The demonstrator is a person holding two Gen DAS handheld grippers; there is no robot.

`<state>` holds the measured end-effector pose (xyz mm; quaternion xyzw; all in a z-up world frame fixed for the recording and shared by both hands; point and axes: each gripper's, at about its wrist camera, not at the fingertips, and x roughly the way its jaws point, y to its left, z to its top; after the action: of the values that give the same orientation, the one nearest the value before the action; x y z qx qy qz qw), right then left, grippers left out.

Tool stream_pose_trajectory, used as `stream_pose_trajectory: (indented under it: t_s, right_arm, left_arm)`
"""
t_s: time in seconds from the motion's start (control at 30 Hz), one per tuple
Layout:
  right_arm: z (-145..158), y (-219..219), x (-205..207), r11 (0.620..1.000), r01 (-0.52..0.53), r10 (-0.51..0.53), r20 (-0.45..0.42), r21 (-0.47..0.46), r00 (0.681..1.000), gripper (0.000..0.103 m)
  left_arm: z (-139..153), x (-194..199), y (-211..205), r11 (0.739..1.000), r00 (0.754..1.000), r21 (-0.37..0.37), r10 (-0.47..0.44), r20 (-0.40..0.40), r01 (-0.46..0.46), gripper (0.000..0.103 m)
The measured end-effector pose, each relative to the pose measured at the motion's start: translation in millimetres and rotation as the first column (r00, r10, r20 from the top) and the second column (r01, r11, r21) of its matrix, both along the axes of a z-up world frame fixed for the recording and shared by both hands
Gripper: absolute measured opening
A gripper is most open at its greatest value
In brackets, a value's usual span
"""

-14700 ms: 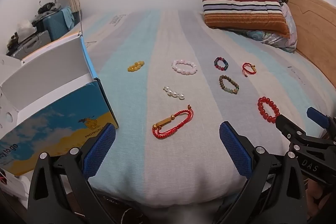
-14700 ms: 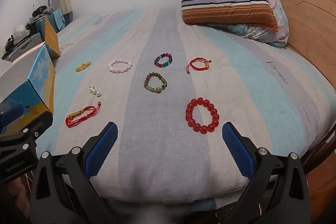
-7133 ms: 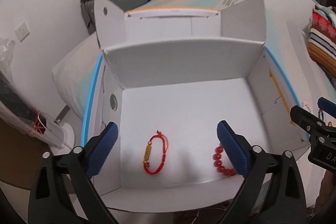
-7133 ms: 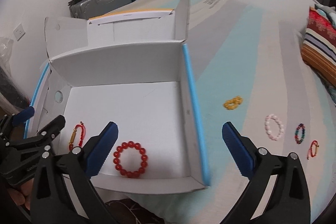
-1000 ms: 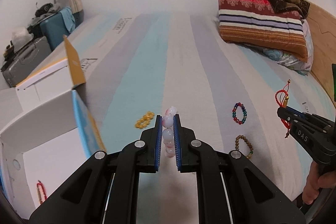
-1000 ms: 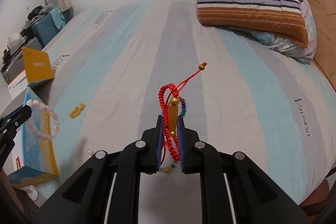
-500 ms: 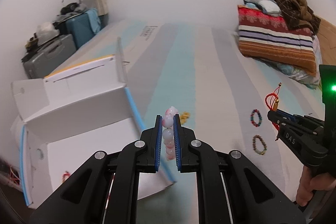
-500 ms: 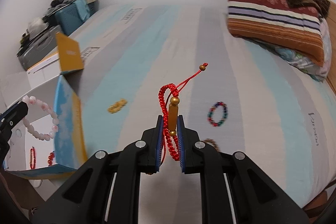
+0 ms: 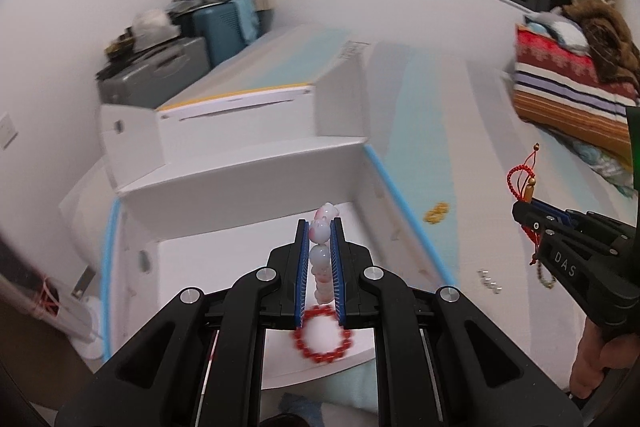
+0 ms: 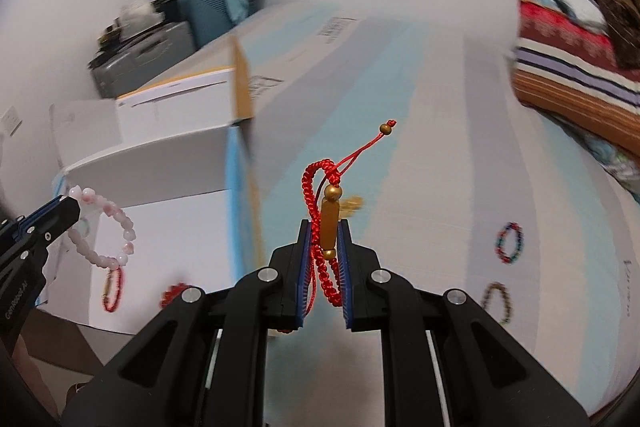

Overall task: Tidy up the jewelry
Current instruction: 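Lift both held bracelets and carry them over the white box, then lower both tools into the box and open them to release the bracelets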

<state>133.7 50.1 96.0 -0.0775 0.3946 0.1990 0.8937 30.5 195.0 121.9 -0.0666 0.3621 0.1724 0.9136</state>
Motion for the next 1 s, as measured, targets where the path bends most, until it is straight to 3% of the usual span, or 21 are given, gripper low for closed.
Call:
stream_pose_trajectory:
  t_s: [0.4, 1.0]
  right_arm:
    - [-19.6, 96.8, -22.3, 0.985, -0.171, 0.170, -0.034, -0.028, 0.985, 0.012]
    - [-86.0, 149.5, -10.6, 0.967, -0.231, 0.207, -0.193, -0.110, 0.959, 0.012]
  left_arm:
    - [-19.4, -42.0, 79.4, 0.986, 0.986, -0.023, 0.162, -0.043, -0.163, 0.010]
    - [-88.6, -31.0, 124.7, 0.972, 0.956, -0.072, 0.205, -0.212, -0.224, 0.010]
